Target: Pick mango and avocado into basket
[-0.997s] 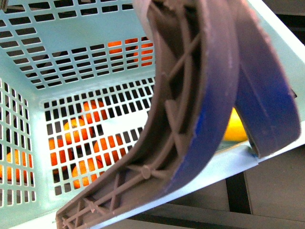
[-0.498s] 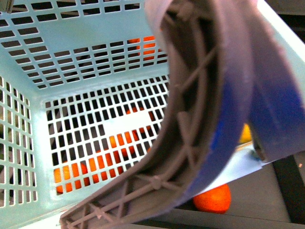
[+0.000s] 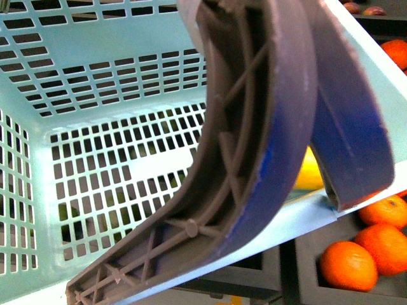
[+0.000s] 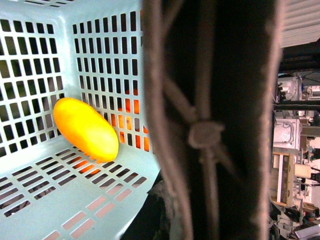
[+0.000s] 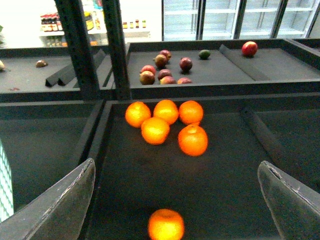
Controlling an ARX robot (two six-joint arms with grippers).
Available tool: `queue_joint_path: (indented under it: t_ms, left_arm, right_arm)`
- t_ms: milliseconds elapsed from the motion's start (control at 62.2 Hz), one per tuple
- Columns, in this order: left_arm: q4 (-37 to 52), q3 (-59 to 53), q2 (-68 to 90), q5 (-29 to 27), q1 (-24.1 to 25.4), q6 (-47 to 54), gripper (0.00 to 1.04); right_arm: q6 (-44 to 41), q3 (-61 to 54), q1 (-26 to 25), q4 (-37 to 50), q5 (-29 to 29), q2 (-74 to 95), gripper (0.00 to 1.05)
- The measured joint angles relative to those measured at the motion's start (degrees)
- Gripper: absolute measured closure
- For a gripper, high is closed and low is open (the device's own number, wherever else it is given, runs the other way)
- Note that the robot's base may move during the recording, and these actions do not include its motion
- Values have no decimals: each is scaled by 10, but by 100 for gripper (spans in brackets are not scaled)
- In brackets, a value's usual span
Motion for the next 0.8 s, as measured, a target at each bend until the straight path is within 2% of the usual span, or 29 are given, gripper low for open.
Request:
queue_joint_path:
  t_ms: [804]
  left_arm:
    - [0, 1, 0, 3, 0, -1, 101]
  right_arm:
    - [0, 0, 0, 0, 1, 0, 9]
